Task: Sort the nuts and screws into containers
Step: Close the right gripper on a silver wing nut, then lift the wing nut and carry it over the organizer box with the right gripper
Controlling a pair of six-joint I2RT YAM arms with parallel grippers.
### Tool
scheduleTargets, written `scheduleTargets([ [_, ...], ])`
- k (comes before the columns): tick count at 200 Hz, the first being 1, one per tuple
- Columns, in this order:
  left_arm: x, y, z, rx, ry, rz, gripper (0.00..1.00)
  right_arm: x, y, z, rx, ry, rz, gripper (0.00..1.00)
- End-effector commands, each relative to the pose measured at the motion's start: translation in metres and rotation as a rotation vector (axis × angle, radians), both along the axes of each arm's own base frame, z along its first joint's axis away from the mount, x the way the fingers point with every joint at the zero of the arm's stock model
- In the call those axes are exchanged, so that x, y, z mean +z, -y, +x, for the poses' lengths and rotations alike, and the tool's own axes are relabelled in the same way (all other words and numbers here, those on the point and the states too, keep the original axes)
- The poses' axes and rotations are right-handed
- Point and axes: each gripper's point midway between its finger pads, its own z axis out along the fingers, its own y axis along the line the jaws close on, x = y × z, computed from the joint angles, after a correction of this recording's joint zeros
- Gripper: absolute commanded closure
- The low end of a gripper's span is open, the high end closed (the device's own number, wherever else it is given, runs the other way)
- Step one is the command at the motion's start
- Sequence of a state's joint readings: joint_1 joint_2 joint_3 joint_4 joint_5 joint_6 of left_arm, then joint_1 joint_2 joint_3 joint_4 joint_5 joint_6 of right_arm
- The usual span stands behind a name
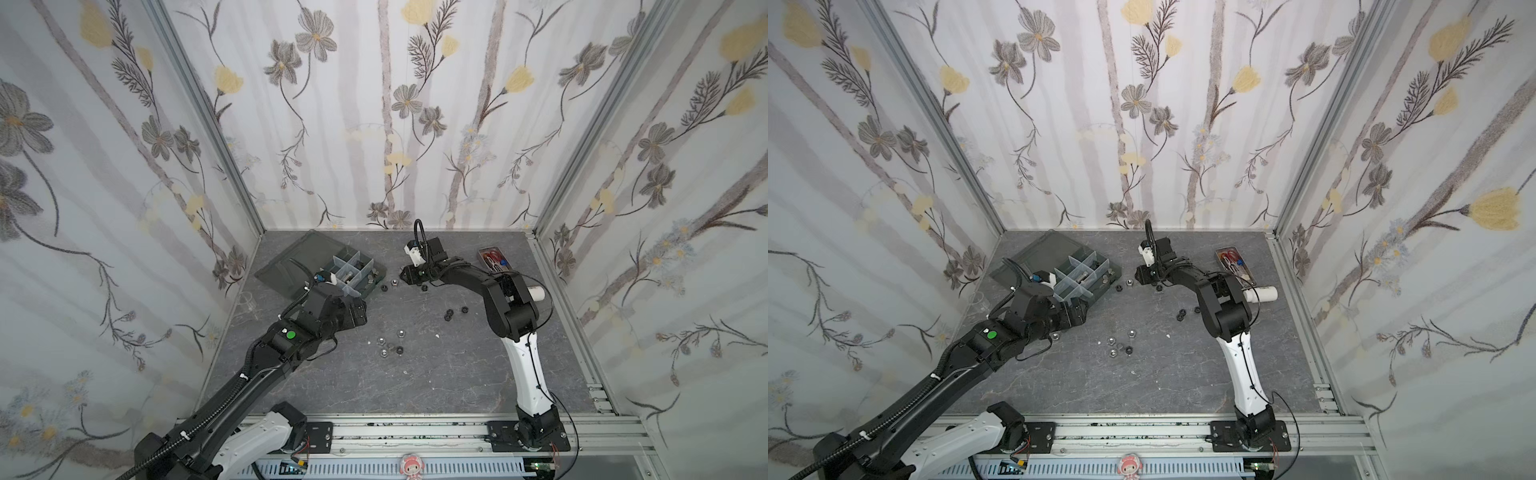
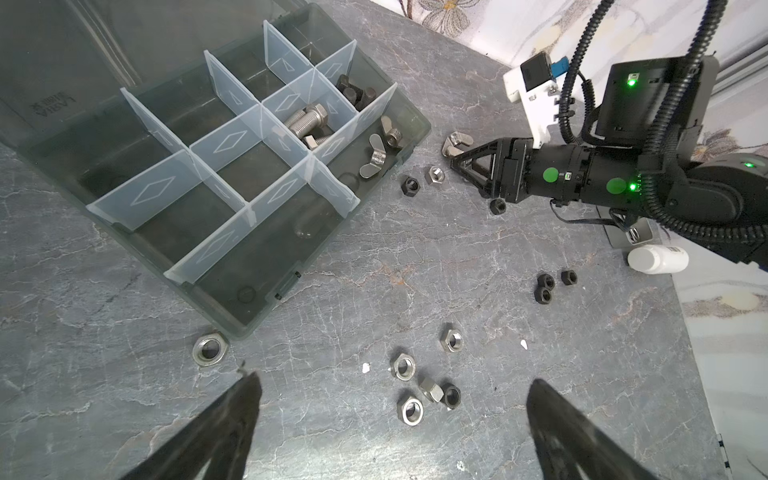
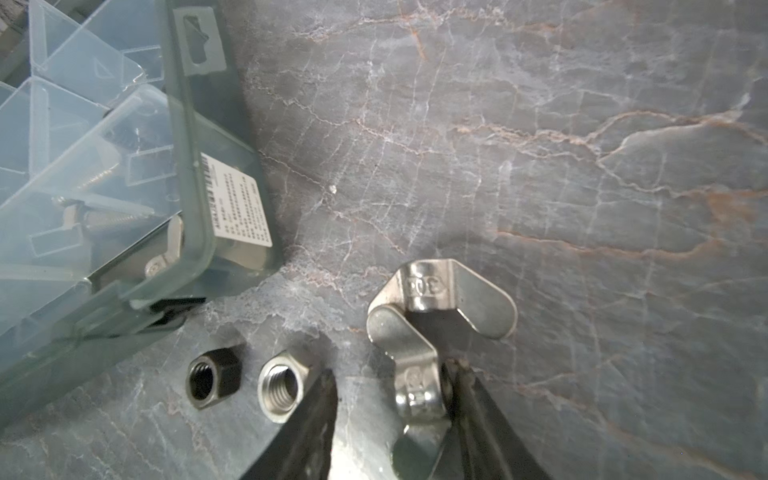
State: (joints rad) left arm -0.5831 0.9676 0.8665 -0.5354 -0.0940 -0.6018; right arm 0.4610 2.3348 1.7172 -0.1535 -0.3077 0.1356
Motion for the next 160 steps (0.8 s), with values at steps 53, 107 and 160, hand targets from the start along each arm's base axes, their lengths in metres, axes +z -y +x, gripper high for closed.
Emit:
scheduleTargets([
  [53, 0.004, -0.003, 0.004, 0.011, 0.019, 0.021, 0.0, -0.003, 0.017, 0.005, -0.068, 0.044, -0.132, 0.72],
  [107, 0.01, -0.005, 0.004, 0.018, 0.029, 0.02, 0.0, -0.002, 0.012, 0.003, -0.071, 0.078, -0.179, 0.85],
  [160, 0.021, -0.009, 0.001, 0.029, 0.052, 0.013, 0.0, 0.007, 0.01, 0.002, -0.082, 0.094, -0.185, 0.95],
])
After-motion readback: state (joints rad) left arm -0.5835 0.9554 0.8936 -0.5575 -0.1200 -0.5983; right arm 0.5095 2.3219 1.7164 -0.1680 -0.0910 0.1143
